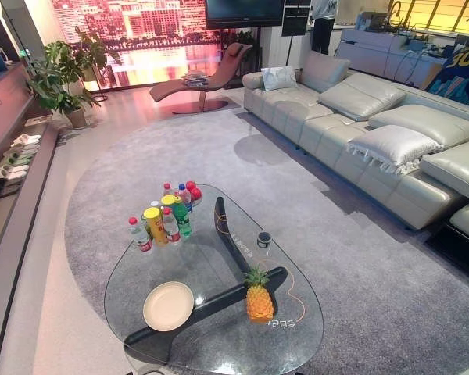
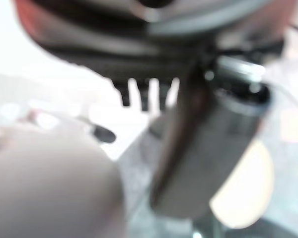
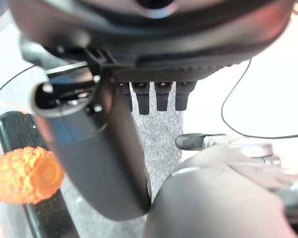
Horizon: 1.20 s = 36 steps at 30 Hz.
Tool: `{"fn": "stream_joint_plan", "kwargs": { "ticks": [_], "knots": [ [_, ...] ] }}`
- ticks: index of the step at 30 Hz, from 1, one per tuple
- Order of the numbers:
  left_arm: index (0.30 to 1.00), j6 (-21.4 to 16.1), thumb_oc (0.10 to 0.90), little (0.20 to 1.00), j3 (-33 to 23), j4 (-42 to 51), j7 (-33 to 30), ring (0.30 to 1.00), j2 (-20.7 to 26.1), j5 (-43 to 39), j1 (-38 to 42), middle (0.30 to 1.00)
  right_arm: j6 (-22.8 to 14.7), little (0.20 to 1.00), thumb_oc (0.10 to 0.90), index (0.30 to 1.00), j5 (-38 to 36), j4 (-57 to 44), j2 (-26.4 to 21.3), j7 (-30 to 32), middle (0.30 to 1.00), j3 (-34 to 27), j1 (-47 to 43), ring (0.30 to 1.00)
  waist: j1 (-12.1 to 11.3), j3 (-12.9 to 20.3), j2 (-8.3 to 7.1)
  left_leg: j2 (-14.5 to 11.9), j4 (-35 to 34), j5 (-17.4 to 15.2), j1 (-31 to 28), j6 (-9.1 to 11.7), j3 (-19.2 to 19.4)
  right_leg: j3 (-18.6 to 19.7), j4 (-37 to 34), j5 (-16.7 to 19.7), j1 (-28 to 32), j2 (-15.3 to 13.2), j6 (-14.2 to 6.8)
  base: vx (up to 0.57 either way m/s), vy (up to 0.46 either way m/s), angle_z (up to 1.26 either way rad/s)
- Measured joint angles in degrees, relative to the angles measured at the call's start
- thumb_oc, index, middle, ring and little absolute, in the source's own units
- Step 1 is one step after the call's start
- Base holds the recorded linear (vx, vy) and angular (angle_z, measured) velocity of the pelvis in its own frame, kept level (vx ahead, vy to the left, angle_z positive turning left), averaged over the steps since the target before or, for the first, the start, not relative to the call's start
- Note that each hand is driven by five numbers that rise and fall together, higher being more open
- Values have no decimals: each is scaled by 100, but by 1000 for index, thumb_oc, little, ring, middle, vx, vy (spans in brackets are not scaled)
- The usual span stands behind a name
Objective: Pick up the fruit to the plate
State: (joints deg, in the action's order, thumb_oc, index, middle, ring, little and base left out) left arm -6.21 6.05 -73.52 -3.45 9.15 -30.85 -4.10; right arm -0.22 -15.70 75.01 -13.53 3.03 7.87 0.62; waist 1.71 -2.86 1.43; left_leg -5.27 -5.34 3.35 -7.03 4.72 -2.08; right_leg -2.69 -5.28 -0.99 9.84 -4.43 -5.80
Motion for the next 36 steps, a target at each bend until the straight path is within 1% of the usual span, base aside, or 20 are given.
{"fn": "stream_joint_plan", "kwargs": {
  "ticks": [5, 7, 10, 11, 13, 15, 18, 19, 21, 23, 26, 27, 30, 31, 32, 34, 36],
  "knots": [
    [900, -3, 800, 900, -1, -2, 20, 900, 1, -1, -1, 900, -182, 900, 800, 900, 0, 88, -8, 277, 900, -16, 9, 900, -5, -53, 33, -5, -1, -3, 12, 2, 1, 1, 0, -2, -9, 3, -1, 23, -13, 0],
    [900, -3, 800, 900, -2, -2, 24, 900, 3, -2, -1, 900, -202, 900, 800, 900, -1, 112, -20, 389, 900, -42, 22, 900, -16, -108, 43, -13, -1, -11, 19, 14, 1, 1, 0, -2, -15, 10, -1, 13, -18, 0],
    [900, -7, 800, 900, -11, -5, 43, 900, 24, -1, -5, 900, -296, 900, 800, 900, -15, 101, -32, 563, 900, -133, 59, 900, -41, -177, 32, -30, 0, -13, 68, 16, 0, 1, 0, -2, -60, 29, 0, 31, -49, 0],
    [900, -17, 800, 900, -20, -6, 46, 900, 28, 0, -4, 900, -320, 900, 800, 900, -23, 99, -50, 638, 900, -153, 71, 900, -70, -183, 22, -35, 1, -10, 121, 14, -1, 1, 0, -1, -111, 33, 1, 32, -39, 0],
    [900, -51, 800, 900, -24, 0, 48, 900, 29, 1, 23, 900, -426, 900, 800, 900, -62, 74, -91, 775, 900, -260, 78, 900, -148, -298, -14, -27, 37, 1, 122, 7, -2, -2, 0, 8, -110, 32, -8, 27, -51, 1],
    [900, -99, 800, 900, -48, 0, 49, 900, 43, 2, 18, 900, -542, 900, 800, 900, -86, -29, -132, 875, 900, -261, 72, 900, -179, -398, -65, -16, 42, 30, 126, 50, -9, -7, 1, 17, -109, 26, -26, 0, -48, 2],
    [900, -171, 800, 900, -122, 2, 50, 900, 115, 5, 21, 900, -792, 900, 800, 900, -257, -360, -145, 1061, 900, -262, 46, 900, -202, -564, -133, -15, 44, 35, 138, 57, -26, -21, 1, 15, -111, 25, -26, -1, -10, 1],
    [900, -172, 800, 900, -123, 2, 52, 900, 126, 5, 21, 900, -814, 900, 800, 900, -261, -417, -150, 1093, 900, -262, 41, 900, -214, -583, -142, -14, 43, 34, 140, 56, -28, -22, 1, 13, -111, 26, -27, -14, -35, 2],
    [900, -177, 800, 900, -120, 46, 55, 900, 168, 12, 21, 900, -842, 900, 800, 900, -344, -849, -194, 1243, 900, -261, 59, 900, -230, -618, -162, -11, 54, 36, 218, 56, -46, -36, 2, 6, -171, 26, -16, -35, -32, 3],
    [900, -179, 800, 900, -120, 60, 56, 900, 172, 11, 36, 900, -913, 900, 800, 900, -431, -1204, -243, 1377, 900, -261, 42, 900, -233, -685, -143, -8, 77, 38, 268, 60, -70, -58, 3, 12, -202, 26, -25, -31, -23, 7],
    [900, -185, 800, 900, -107, 273, 51, 900, 180, 9, 33, 900, -926, 900, 800, 900, -460, -1957, -295, 1688, 900, -245, 46, 900, -224, -781, -108, 6, 176, 56, 450, 85, -169, -172, 3, 17, -299, 28, -24, -35, -5, 16],
    [900, -185, 800, 900, -104, 300, 54, 900, 180, 8, 37, 900, -924, 900, 800, 900, -461, -2041, -305, 1726, 900, -244, 31, 900, -228, -808, -104, 11, 199, 60, 462, 89, -168, -184, 12, 21, -307, 28, -24, -49, -5, 20],
    [900, -186, 800, 900, -81, 497, 46, 900, 204, -1, 70, 900, -872, 900, 800, 900, -463, -2877, -405, 1993, 900, -164, 13, 900, -229, -973, -91, 44, 446, 61, 785, 87, -154, -348, 33, 21, -413, 30, -17, -72, -8, 28],
    [900, -196, 800, 900, -57, 535, 45, 900, 206, -11, 144, 900, -872, 900, 800, 900, -455, -3250, -505, 2049, 900, -106, -12, 900, -232, -1112, -77, 45, 522, 62, 867, 86, -153, -384, 35, 38, -437, 42, -1, -50, 6, 24],
    [900, -199, 800, 900, -53, 560, 46, 900, 207, -22, 177, 900, -871, 900, 800, 900, -454, -3437, -550, 2076, 900, -104, -50, 900, -253, -1183, -73, 48, 568, 62, 914, 86, -154, -422, 36, 42, -440, 45, 6, -34, 12, 21],
    [900, -199, 800, 900, -2, 619, 41, 900, 223, -53, 187, 900, -861, 900, 800, 900, -455, -3753, -629, 2123, 900, -96, -107, 900, -298, -1207, -77, 58, 625, 66, 1042, 79, -164, -471, 35, 24, -502, 45, 33, -29, 21, 16],
    [900, -208, 800, 900, 4, 699, 39, 900, 229, -168, 216, 900, -862, 900, 800, 900, -453, -4016, -676, 2136, 900, -91, -243, 900, -303, -1366, -87, 71, 660, 72, 1100, 71, -171, -476, 36, 25, -526, 45, 32, -57, 30, 9]
  ]
}}
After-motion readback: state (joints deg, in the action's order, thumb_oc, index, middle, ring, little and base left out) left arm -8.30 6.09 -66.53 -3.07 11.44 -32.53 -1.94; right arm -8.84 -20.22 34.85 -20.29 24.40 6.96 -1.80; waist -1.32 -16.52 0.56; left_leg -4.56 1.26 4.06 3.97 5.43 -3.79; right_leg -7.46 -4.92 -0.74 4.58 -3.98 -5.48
